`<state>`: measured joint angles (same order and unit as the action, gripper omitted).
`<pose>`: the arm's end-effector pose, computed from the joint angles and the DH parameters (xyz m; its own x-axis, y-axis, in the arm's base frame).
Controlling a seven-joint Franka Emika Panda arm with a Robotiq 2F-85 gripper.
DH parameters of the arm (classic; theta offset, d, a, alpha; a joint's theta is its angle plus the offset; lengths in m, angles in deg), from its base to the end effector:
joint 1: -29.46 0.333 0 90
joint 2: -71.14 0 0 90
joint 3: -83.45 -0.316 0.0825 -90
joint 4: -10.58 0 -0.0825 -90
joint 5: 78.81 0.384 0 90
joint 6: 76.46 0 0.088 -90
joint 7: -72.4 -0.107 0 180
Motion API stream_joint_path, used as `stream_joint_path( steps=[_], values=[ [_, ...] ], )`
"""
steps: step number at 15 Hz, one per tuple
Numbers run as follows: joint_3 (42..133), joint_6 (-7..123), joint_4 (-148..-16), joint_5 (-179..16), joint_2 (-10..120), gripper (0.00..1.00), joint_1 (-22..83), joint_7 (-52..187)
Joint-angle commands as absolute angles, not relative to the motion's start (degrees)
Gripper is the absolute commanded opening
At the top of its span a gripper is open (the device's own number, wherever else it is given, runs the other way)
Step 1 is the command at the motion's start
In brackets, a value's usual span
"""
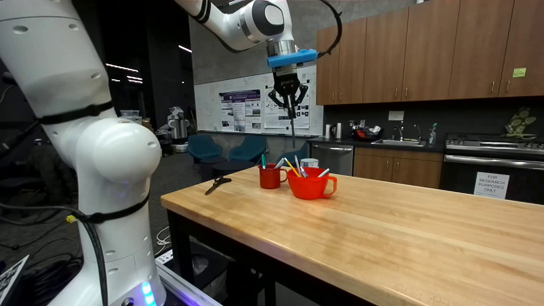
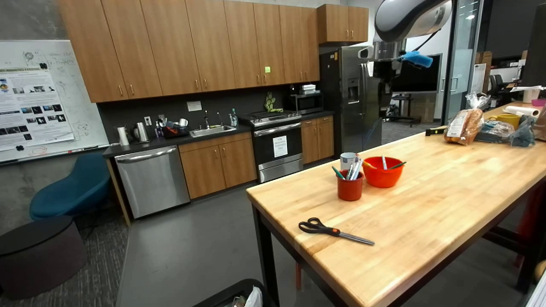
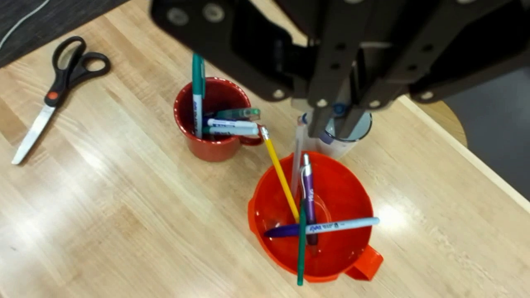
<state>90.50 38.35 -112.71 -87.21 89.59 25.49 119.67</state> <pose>0.4650 -0.1050 0.5492 0.7710 0.6357 0.0392 0.6183 -0.7618 0.1936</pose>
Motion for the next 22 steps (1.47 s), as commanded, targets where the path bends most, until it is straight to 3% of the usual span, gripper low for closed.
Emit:
stream_joint_path(
  steps=[1, 17, 18, 19, 20, 22],
  values=[
    [91.5, 39.9, -113.7, -91.2, 89.0, 0.02, 24.4, 115.9],
    [95.5, 40.9, -115.5, -90.1, 78.4, 0.02, 21.9, 111.7],
    [95.6, 40.7, -115.5, -90.0, 78.2, 0.07, 21.7, 111.8],
    [95.6, 40.8, -115.6, -89.8, 78.3, 0.35, 21.7, 111.9],
    [95.6, 40.9, -115.7, -89.6, 78.5, 0.35, 21.6, 111.9],
    [95.4, 41.5, -116.0, -88.9, 79.2, 0.46, 21.8, 111.8]
  ],
)
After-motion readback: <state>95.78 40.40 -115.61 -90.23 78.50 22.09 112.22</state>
